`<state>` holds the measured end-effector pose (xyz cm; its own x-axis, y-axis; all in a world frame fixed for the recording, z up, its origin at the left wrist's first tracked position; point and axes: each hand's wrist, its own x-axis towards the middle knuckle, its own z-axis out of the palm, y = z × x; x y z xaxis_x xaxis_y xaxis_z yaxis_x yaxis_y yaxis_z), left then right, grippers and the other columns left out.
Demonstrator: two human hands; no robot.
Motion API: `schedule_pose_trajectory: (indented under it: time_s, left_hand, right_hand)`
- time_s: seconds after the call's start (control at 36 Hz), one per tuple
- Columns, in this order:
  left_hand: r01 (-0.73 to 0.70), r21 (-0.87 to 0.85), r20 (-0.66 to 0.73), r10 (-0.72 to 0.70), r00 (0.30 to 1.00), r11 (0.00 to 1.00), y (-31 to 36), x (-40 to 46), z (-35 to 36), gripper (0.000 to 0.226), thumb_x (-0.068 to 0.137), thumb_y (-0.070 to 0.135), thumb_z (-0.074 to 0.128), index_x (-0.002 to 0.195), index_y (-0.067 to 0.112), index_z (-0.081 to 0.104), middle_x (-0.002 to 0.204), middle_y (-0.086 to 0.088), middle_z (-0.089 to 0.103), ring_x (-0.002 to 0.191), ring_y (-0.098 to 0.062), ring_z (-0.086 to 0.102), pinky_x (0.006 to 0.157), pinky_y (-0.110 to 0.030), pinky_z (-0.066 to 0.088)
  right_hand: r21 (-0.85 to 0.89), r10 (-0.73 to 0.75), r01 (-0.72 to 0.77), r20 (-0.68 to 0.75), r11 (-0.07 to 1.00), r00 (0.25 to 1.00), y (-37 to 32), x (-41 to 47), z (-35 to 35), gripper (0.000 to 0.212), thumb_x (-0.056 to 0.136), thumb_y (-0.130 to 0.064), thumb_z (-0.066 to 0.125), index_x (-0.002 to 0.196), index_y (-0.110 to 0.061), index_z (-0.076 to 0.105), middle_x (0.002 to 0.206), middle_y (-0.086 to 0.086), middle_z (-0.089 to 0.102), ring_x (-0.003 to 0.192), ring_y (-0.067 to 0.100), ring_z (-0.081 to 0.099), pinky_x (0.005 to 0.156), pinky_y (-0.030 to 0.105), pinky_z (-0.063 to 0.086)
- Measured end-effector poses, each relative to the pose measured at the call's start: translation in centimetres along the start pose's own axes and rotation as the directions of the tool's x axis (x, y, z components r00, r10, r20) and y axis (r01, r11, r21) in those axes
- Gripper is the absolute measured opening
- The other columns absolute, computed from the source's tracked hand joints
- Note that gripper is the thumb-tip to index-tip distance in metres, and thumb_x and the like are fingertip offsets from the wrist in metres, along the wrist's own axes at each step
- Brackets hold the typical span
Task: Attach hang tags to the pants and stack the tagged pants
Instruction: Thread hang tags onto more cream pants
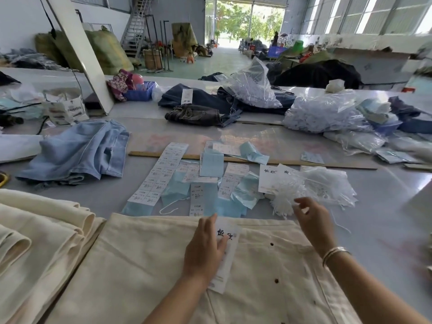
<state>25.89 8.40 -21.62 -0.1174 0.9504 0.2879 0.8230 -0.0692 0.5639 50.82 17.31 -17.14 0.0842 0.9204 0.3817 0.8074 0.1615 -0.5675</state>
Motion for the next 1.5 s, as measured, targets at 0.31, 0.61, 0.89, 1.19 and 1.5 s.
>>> schedule_pose_trajectory:
  time_s: [0.31,0.61,0.89,1.19,1.5]
  left_hand:
    - [-0.124,0.099,-0.136,0.137,0.981,0.987,-0.3,0.0,0.4,0.044,0.064,0.011,0.082,0.105,0.007,0.066,0.104,-0.009,0.065,0.087,-0.029,0.066,0.07,-0.039,0.055]
    - [0.31,-0.404,0.113,-0.289,0.951,0.861,-0.5,1.7,-0.6,0.022,0.097,0.039,0.045,0.1,0.026,0.063,0.11,0.001,0.064,0.104,-0.02,0.059,0.093,-0.033,0.044]
    - [0.426,-0.658,0.416,-0.172,0.893,0.621,6.2,7.9,-3.2,0.029,0.102,0.026,0.042,0.106,0.015,0.068,0.098,0.0,0.069,0.089,-0.014,0.062,0.069,-0.018,0.046]
    - [0.652,-0.663,0.606,-0.248,0.756,0.369,9.9,10.3,-0.9,0.015,0.099,0.026,0.052,0.096,0.016,0.062,0.079,0.001,0.066,0.058,-0.005,0.064,0.058,-0.02,0.046]
    - [0.325,-0.593,0.335,-0.141,0.931,0.736,7.3,9.5,-1.5,0.02,0.095,0.021,0.058,0.09,0.009,0.073,0.058,0.006,0.06,0.052,-0.005,0.054,0.063,-0.022,0.051]
  right_hand:
    - [-0.207,0.113,-0.094,0.08,0.974,0.99,1.1,2.5,2.8,0.016,0.088,-0.021,0.061,0.087,-0.008,0.07,0.09,0.013,0.067,0.079,0.033,0.059,0.07,0.039,0.05]
    - [0.703,0.318,-0.353,0.188,0.617,0.929,-2.9,8.0,-1.8,0.021,0.089,-0.008,0.054,0.07,-0.015,0.059,0.063,0.002,0.054,0.049,0.01,0.05,0.042,0.015,0.036]
    - [0.598,0.118,-0.437,0.496,0.671,0.86,-6.1,7.8,-3.0,0.01,0.089,-0.018,0.063,0.081,-0.016,0.069,0.075,-0.003,0.068,0.068,0.01,0.058,0.061,0.022,0.042]
    - [0.353,-0.218,0.078,0.377,0.932,0.9,-4.9,3.7,1.0,0.007,0.082,-0.014,0.072,0.081,-0.02,0.07,0.09,-0.006,0.063,0.082,0.004,0.058,0.073,0.007,0.04]
    - [-0.412,-0.202,0.329,0.323,0.85,0.924,0.3,4.0,4.3,0.021,0.09,-0.042,0.056,0.107,-0.034,0.066,0.115,-0.008,0.062,0.112,0.022,0.05,0.094,0.038,0.026]
